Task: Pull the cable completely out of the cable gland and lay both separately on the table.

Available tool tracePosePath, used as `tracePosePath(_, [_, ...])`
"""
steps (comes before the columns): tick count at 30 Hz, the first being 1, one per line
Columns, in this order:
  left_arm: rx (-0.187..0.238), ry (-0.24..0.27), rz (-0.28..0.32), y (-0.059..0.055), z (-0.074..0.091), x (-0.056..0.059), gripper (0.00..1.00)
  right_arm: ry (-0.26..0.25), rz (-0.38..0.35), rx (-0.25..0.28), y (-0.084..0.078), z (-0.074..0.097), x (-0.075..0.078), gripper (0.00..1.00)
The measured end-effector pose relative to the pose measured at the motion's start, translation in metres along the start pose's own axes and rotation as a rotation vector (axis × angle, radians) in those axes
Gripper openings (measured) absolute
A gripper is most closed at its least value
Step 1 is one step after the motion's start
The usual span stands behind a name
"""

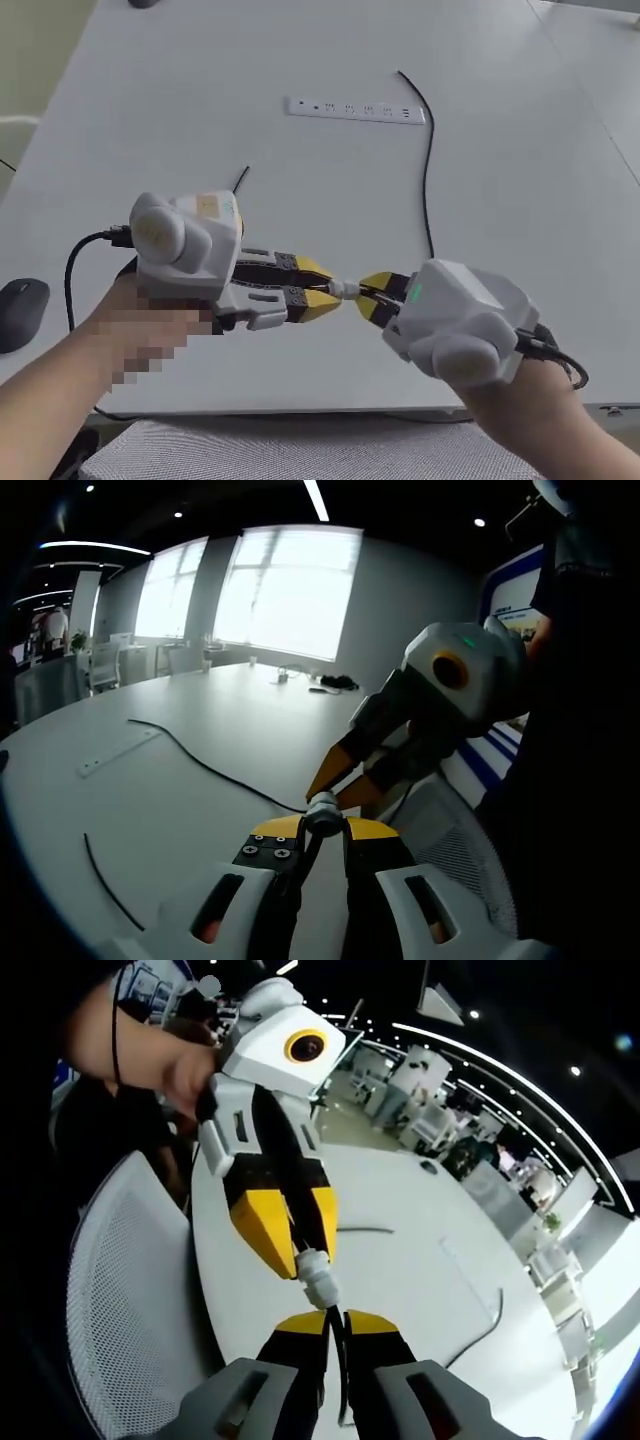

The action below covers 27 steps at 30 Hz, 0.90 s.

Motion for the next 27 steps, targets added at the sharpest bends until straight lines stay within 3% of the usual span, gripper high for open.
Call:
tracePosePath(9, [-0.007,0.013,0.0,-0.003,0.005,-0.002,0.15,-0.004,-0.076,-0.006,-0.009,-0.004,0.002,0.0])
tracePosePath(18, [-0.001,0.024,-0.001,-0.003,0.007,-0.003,0.15,-0.039,-0.154,-0.059,-0.035,-0.007,0.012,0.0])
tracePosePath(27, [0.016,0.024,0.008,0.0,0.007,-0.002,0.15,-0.09,-0.387,-0.096,-0.07,-0.01,0.021,0.0])
Point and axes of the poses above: the centre of the closed fingertips' face, and the gripper's own axes: z roughly backward along the fingers, x roughly to its right, y roughly out of its top, the point moved 3 cm from there along z, roughly backward along the fingers, and after that the axes turned 1 degree about -z, right-handed, at the moved point
